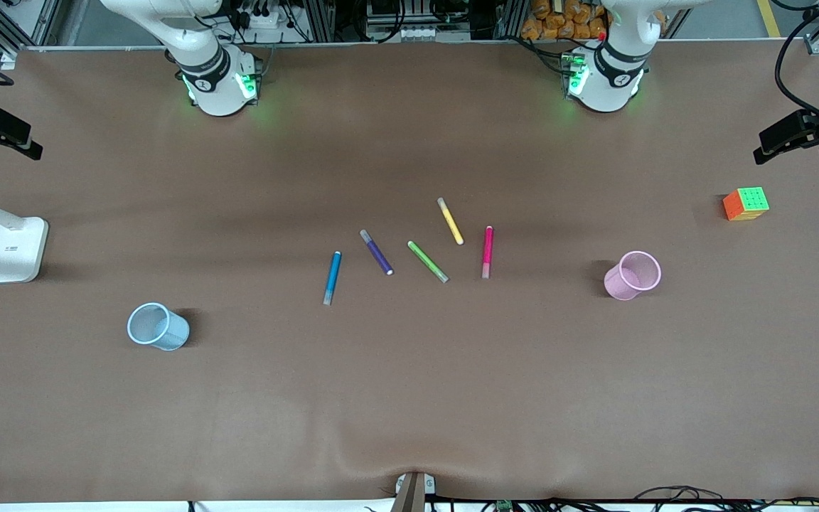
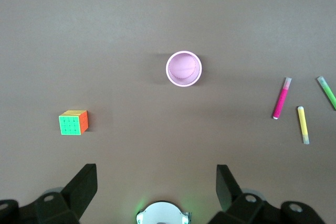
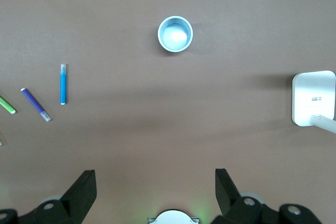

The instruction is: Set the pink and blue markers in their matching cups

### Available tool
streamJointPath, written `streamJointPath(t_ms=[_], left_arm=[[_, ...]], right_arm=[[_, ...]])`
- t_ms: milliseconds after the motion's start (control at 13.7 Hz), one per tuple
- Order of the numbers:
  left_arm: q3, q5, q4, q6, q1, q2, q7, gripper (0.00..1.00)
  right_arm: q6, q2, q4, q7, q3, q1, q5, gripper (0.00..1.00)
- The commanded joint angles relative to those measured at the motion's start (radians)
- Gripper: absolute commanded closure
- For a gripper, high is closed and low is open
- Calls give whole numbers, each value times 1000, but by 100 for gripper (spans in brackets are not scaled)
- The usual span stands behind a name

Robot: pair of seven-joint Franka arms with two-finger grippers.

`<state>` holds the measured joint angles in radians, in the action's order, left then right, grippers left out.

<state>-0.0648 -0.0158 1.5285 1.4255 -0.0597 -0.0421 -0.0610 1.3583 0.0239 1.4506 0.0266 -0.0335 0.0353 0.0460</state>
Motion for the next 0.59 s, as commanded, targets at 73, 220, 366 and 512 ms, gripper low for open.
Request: streamJointPath(t_ms=[73, 220, 366, 512], left_arm=[[-13, -21, -25, -40, 3, -1, 0, 0], [-12, -18, -27, -40, 1, 5, 1, 0], [-10, -3, -24, -40, -3, 14, 7, 0], [-10, 8, -21, -40, -2, 28, 4, 0]], right_arm=[[-4, 2, -9, -1, 9, 15, -3, 0], [-4, 2, -7, -1, 7, 17, -3, 0], [-4, 2, -9, -1, 7, 20, -3, 0], [-4, 2, -9, -1, 7, 20, -3, 0]])
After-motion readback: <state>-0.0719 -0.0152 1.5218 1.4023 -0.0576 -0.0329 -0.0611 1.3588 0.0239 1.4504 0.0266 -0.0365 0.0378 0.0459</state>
